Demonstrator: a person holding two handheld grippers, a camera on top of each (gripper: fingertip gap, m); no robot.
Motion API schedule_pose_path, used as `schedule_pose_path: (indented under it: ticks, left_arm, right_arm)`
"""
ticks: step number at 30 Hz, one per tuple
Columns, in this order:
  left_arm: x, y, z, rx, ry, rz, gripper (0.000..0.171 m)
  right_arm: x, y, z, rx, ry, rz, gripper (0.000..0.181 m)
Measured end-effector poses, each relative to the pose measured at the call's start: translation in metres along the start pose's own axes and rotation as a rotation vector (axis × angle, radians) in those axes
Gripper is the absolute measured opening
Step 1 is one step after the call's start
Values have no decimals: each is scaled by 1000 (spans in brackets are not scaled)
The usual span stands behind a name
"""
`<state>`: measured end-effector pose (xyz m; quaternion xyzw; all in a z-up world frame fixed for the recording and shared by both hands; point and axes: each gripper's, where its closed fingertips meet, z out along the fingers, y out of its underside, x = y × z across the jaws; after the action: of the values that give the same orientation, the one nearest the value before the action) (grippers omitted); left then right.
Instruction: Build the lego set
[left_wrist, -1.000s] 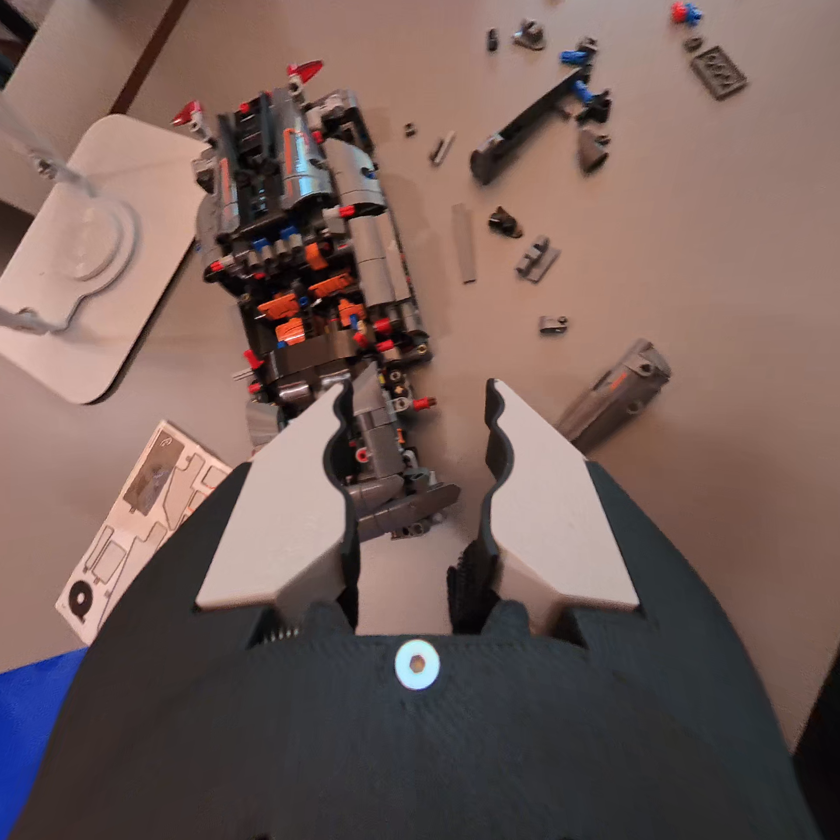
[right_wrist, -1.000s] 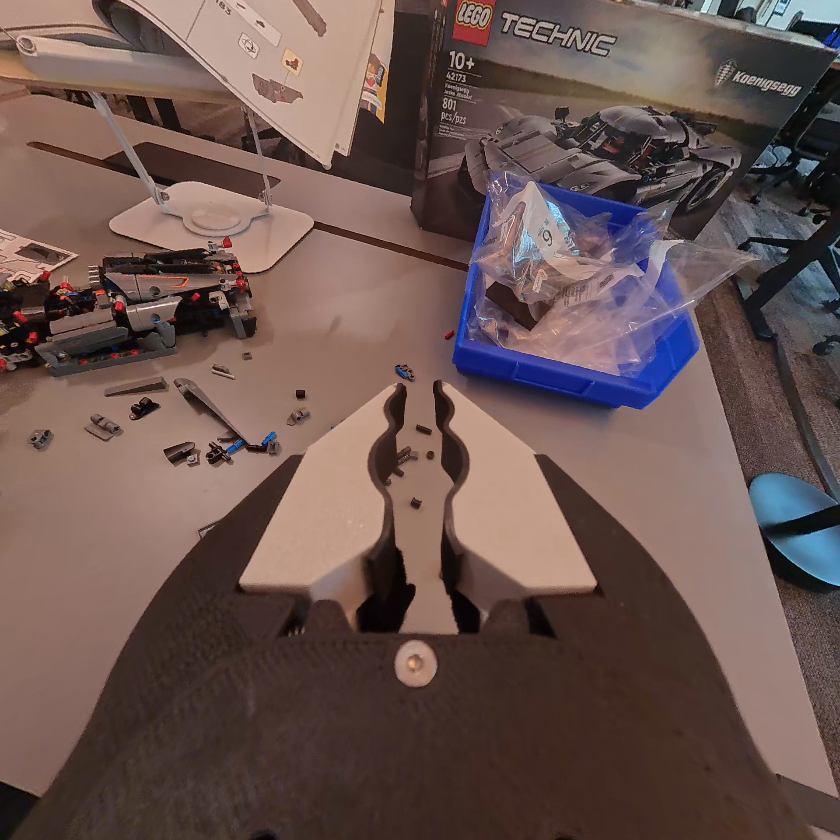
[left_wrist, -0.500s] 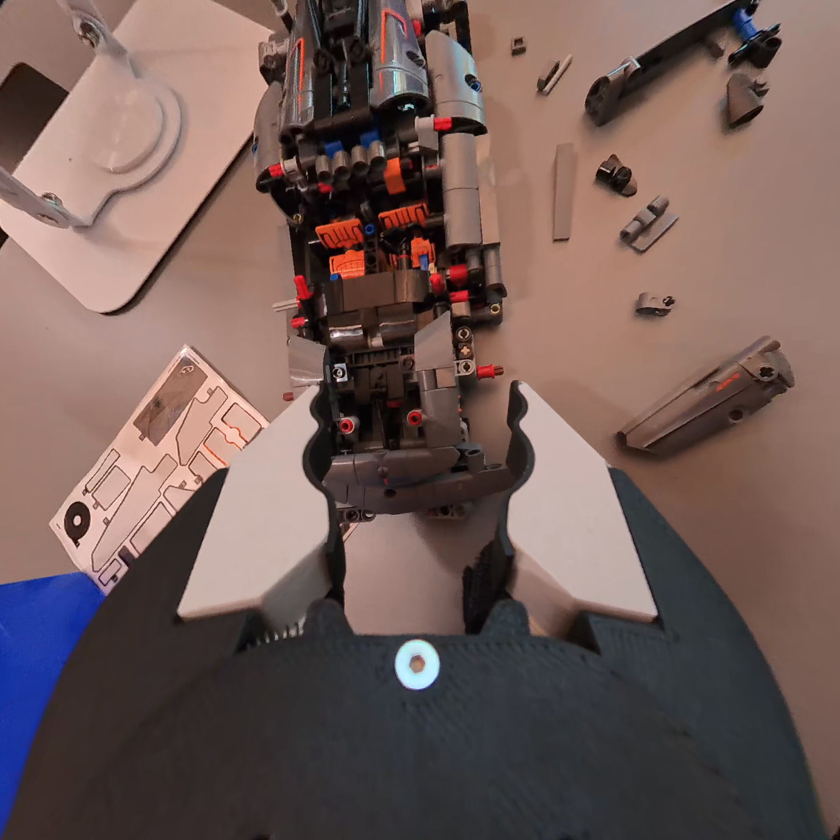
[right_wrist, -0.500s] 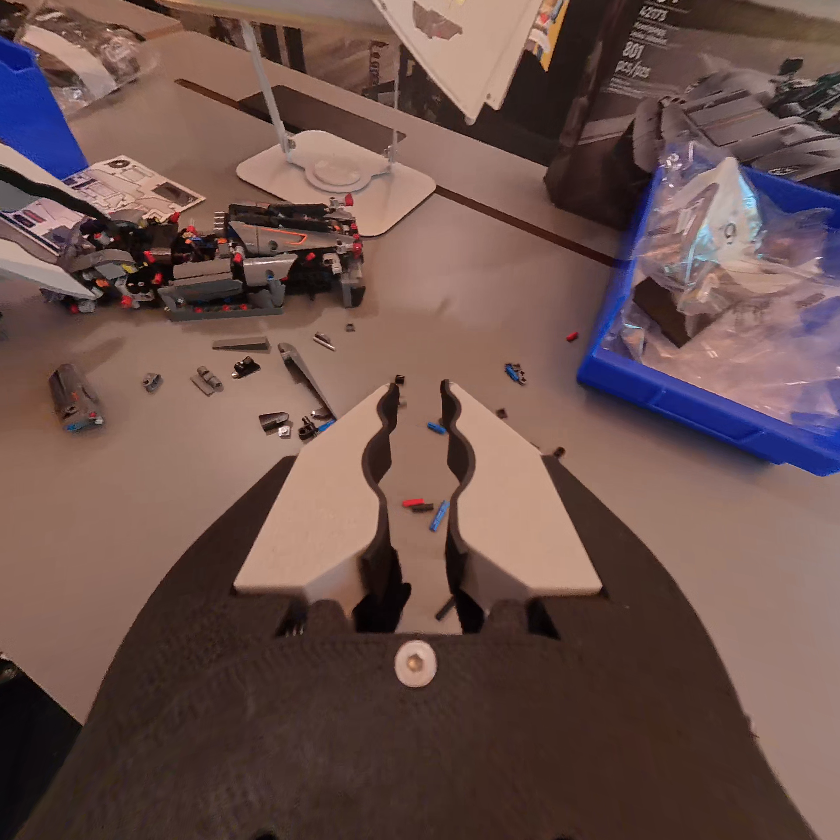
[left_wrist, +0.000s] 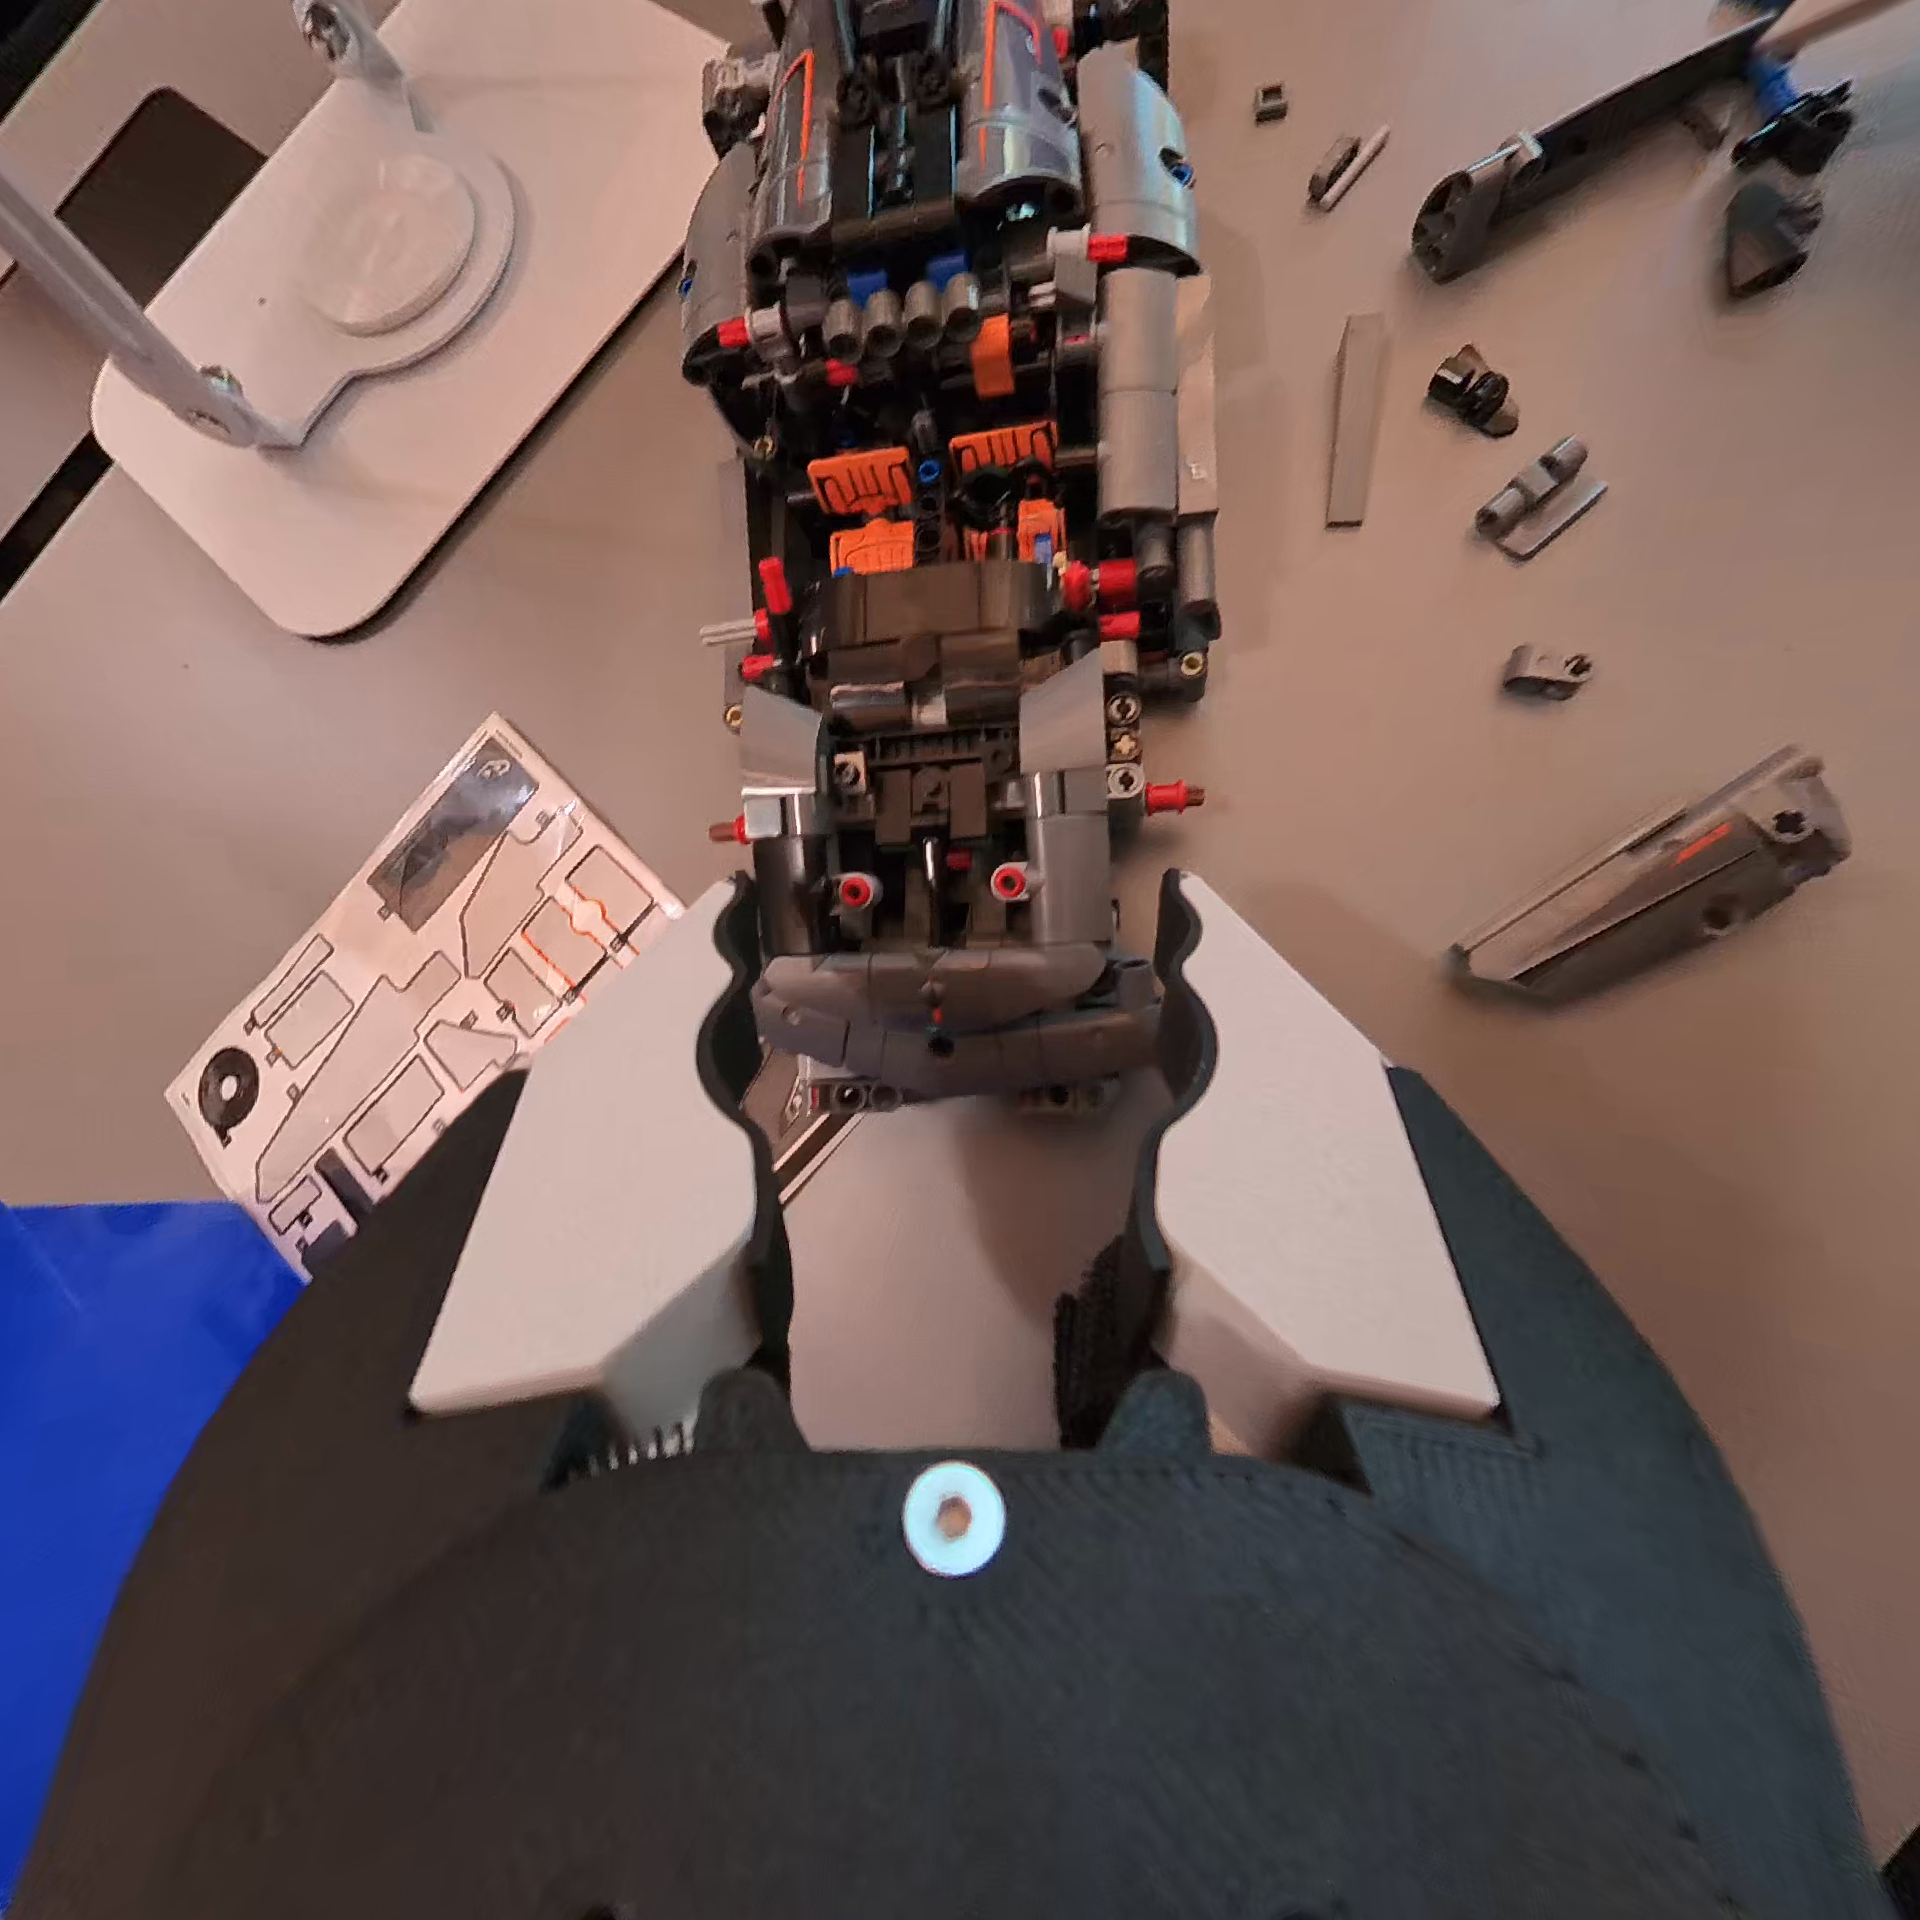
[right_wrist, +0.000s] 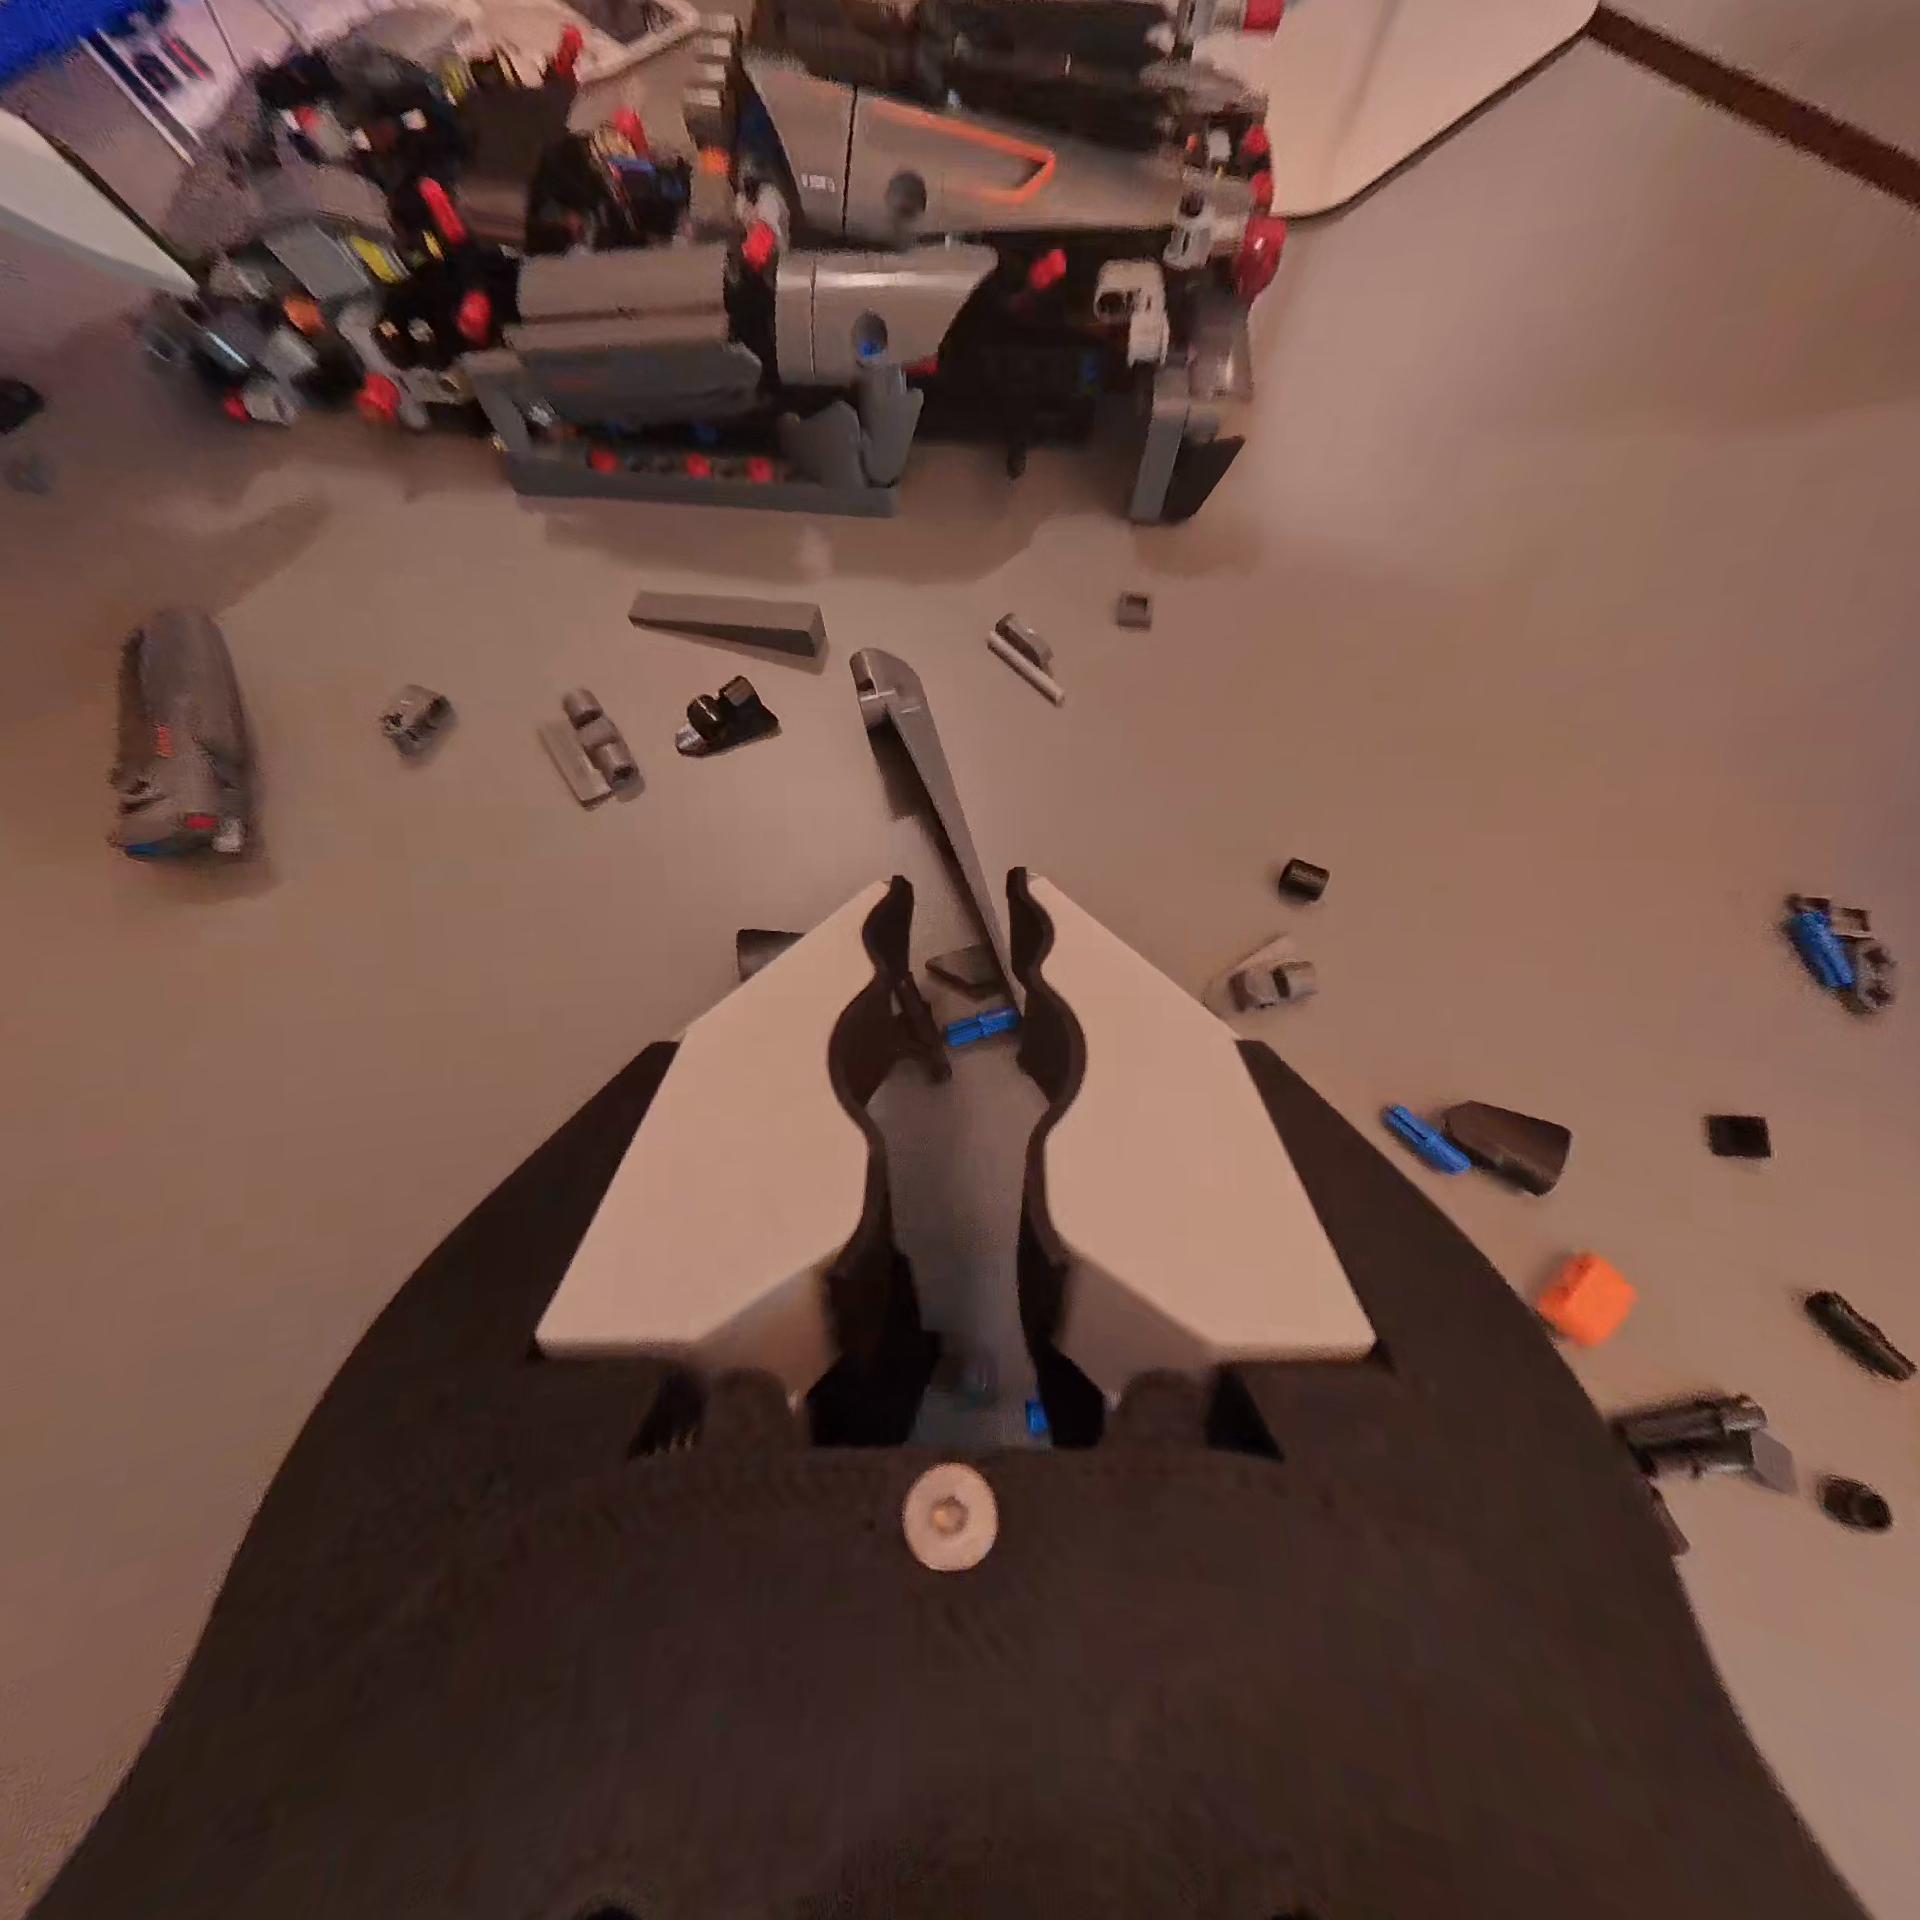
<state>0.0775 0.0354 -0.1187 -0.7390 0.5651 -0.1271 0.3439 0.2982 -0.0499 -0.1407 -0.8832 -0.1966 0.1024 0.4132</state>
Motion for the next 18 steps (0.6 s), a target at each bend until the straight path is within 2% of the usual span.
schedule_pose_path:
  ticks: [2,6,10,11,13,14,16,18]
  left_arm:
    - [-2,2,-1,0,-9,-2,74]
    - [-7,6,-2,-1,-21,-17,75]
    - [-9,8,-2,-4,-26,-30,78]
    - [-10,10,-3,-11,-27,-33,79]
    - [-10,16,-3,-26,-21,-40,84]
    - [-10,17,-3,-23,-19,-55,85]
    - [-9,17,-3,-14,-14,-73,83]
    - [-9,18,-4,-15,-24,-73,83]
  right_arm:
    - [3,0,7,-11,42,-53,0]
    - [5,-3,9,-1,15,-41,0]
    - [13,-13,-3,51,14,-29,0]
    - [11,-17,-6,79,-12,-21,2]
    - [6,-15,-3,53,-57,-10,22]
    - [7,-12,0,34,-51,-28,23]
    - [4,-6,8,-14,-61,-61,18]
    - [3,-3,13,-36,-52,-88,6]
